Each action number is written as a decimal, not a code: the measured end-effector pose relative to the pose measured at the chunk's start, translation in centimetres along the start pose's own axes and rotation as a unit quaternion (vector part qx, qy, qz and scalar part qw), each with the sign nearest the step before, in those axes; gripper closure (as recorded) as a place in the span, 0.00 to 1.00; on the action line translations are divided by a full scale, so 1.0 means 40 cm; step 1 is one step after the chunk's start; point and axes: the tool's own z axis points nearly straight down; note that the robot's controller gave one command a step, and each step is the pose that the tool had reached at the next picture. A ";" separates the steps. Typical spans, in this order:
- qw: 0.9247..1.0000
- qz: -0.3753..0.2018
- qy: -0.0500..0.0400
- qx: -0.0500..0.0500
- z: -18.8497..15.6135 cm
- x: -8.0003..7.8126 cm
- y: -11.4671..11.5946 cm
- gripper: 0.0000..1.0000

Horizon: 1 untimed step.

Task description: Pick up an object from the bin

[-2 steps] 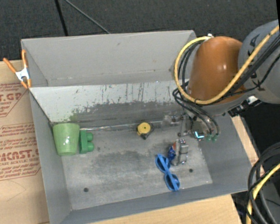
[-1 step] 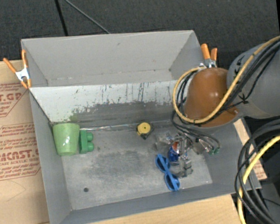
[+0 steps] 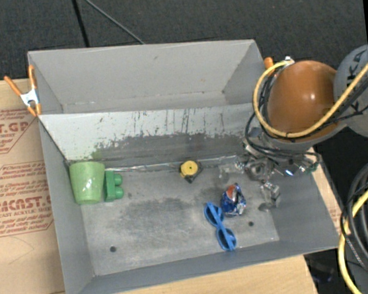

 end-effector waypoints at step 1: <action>0.998 -0.063 0.002 -0.005 0.165 -0.036 0.057 0.00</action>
Offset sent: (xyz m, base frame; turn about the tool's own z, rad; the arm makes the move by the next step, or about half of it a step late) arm -0.0020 0.0235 -0.0629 -0.1245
